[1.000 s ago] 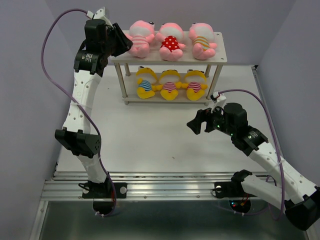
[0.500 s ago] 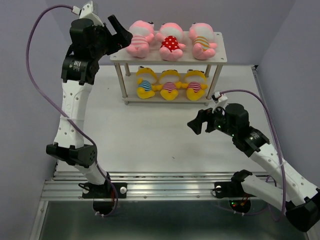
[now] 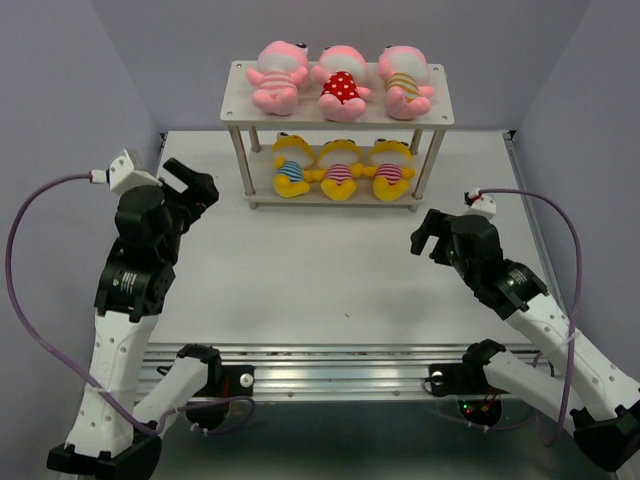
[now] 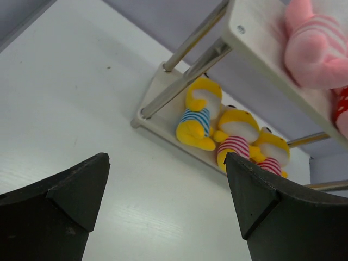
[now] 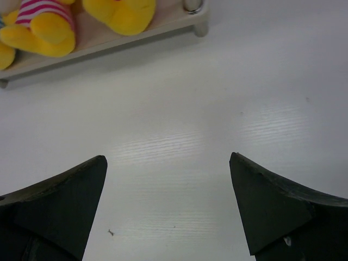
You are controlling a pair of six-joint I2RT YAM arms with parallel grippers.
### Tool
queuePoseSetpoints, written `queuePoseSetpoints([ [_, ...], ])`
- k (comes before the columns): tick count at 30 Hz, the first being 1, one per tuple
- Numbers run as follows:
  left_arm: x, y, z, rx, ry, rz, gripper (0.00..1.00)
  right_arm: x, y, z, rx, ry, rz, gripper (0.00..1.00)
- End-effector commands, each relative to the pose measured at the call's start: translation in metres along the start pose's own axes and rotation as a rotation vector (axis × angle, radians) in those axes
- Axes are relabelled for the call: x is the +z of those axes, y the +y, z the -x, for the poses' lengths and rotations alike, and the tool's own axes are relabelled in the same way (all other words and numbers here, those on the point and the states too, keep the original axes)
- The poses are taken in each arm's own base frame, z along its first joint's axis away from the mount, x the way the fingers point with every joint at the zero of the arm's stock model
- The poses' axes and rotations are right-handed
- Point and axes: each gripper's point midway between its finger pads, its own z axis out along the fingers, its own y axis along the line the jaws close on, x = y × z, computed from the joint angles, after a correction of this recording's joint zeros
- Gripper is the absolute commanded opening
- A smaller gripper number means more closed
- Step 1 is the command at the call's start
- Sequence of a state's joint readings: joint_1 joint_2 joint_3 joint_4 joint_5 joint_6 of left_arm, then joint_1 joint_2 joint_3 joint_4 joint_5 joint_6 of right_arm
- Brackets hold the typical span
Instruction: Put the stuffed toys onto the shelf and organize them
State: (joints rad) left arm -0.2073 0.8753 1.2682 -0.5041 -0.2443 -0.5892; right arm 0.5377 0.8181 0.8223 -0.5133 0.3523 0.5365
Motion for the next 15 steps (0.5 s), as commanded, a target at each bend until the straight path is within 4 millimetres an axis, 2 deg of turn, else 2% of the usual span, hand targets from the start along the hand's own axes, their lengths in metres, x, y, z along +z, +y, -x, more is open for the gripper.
queuePoseSetpoints([
  [1, -0.007, 0.044, -0.006, -0.084, -0.094, 0.149, 0.99, -0.016, -0.052, 0.026, 0.114, -0.141, -0.296, 1.00],
  [2, -0.012, 0.054, -0.009, -0.090, -0.109, 0.171, 0.99, -0.019, -0.058, 0.023, 0.139, -0.141, -0.329, 1.00],
  [6, -0.018, 0.066, -0.016, -0.088, -0.125, 0.190, 0.99, -0.025, -0.067, 0.022, 0.175, -0.158, -0.362, 1.00],
  [15, -0.014, 0.067, -0.022, -0.078, -0.092, 0.201, 0.99, -0.035, -0.059, 0.030, 0.244, -0.209, -0.276, 1.00],
])
